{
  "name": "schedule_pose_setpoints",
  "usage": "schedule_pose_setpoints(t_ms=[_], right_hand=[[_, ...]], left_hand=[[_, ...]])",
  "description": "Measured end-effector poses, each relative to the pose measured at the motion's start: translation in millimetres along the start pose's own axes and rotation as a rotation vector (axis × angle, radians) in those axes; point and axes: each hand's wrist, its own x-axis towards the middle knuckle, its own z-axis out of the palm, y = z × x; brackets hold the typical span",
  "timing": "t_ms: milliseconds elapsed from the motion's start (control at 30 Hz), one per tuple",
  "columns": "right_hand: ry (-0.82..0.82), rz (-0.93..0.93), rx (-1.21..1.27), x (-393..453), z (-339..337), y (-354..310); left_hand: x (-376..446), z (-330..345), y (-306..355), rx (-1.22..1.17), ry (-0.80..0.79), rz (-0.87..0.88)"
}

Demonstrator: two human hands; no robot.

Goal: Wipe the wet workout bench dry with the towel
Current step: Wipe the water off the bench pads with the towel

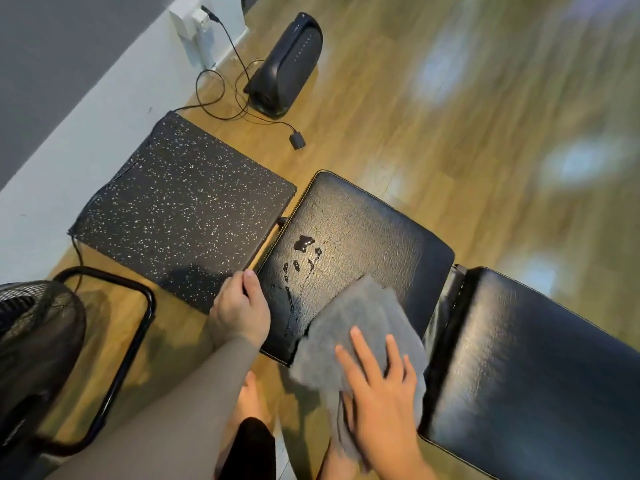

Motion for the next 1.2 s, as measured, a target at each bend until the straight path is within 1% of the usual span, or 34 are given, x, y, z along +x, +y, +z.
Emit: schedule_pose_setpoints(t_ms=[133,200,267,333,400,467,533,600,633,700,733,767,867,933,1000,1067,1200], right_hand=[[0.102,0.173,0.038,91,-43,30],[0.092,0.261,0.113,137,-60,41],[0.085,0.327,0.149,159,-66,40],[0.126,0.342,0.127,153,-61,26],[0.175,0.276,0.061,116,-42,7],[0.112,0.177,0.041,63,-19,-18],[0.04,0.119,0.055,14,4,-36],[0.004,0.058,0.013,-13,18,-39],[0.011,0.018,-0.008,-14,20,-32],[0.032,-0.064,-0.042,2,14,-12],[0.029,-0.075,-0.048,15,4,-1],[0.032,-0.04,-0.037,32,-7,9],[0.132,0.184,0.045,104,-39,33],[0.132,0.306,0.134,149,-59,38],[0.111,0.358,0.182,177,-69,33],[0.1,0.324,0.155,185,-71,19],[0.067,0.17,0.104,191,-66,-25]], left_hand=[[0,2,-1,0.001,0.004,-0.001],[0,2,0,0.001,0.011,0.016],[-1,1,1,-0.007,0.021,0.041],[-1,0,2,-0.016,0.009,0.031],[-1,0,2,-0.021,-0.002,0.017],[-2,0,4,-0.031,0.009,0.023],[-1,1,4,-0.019,0.013,0.021],[-1,1,3,-0.029,0.017,0.036],[-1,1,3,-0.037,0.014,0.033],[-2,0,4,-0.045,0.009,0.009],[-3,-1,6,-0.049,0.008,0.002],[-4,-2,8,-0.057,0.007,-0.005],[-5,-3,8,-0.066,-0.009,-0.018],[-5,-3,7,-0.072,-0.008,-0.008],[-6,-3,7,-0.072,0.001,-0.011],[-6,-3,8,-0.076,0.012,-0.01],[-2,0,2,-0.084,0.016,0.012]])
